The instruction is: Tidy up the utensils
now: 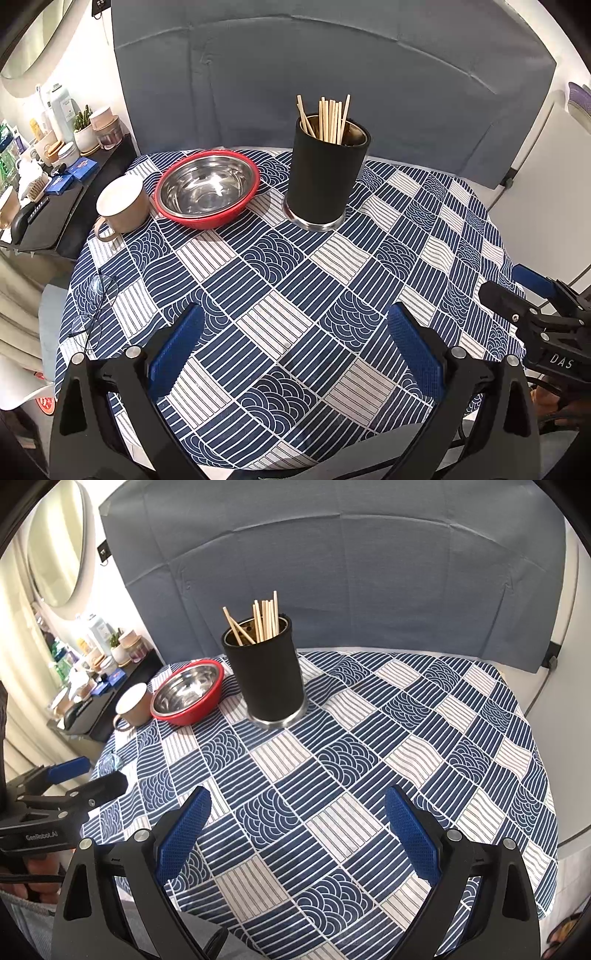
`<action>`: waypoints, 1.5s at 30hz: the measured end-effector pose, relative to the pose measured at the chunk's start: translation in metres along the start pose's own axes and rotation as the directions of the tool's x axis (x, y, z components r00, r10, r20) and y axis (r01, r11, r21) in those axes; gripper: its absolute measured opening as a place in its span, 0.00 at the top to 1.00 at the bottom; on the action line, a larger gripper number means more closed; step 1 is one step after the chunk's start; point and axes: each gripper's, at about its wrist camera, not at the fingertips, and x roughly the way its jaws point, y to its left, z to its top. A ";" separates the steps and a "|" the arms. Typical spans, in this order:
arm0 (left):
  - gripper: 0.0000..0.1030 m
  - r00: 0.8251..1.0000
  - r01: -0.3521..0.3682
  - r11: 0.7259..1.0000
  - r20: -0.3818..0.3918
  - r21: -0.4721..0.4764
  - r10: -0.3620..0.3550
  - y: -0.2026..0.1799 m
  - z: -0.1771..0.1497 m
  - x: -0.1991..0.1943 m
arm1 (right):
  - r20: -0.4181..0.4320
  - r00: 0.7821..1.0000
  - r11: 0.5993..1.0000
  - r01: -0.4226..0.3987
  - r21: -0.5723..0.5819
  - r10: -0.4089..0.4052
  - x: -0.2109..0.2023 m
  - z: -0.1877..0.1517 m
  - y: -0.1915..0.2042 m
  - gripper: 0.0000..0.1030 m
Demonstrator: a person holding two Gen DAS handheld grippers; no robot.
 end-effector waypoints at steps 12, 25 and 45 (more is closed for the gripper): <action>0.06 1.000 -0.020 1.000 -0.024 -0.013 0.019 0.004 -0.003 0.004 | -0.003 1.000 1.000 0.000 -0.006 0.000 -0.001 -0.001 0.000 0.12; 0.06 0.999 -0.040 0.999 -0.026 0.004 0.040 0.003 -0.003 0.006 | -0.007 1.000 1.000 0.003 -0.007 -0.003 -0.001 -0.001 0.001 0.12; 0.06 0.999 -0.036 0.999 -0.002 0.039 0.037 -0.003 -0.003 0.000 | -0.008 1.000 1.000 0.002 -0.005 -0.002 0.000 -0.001 0.000 0.12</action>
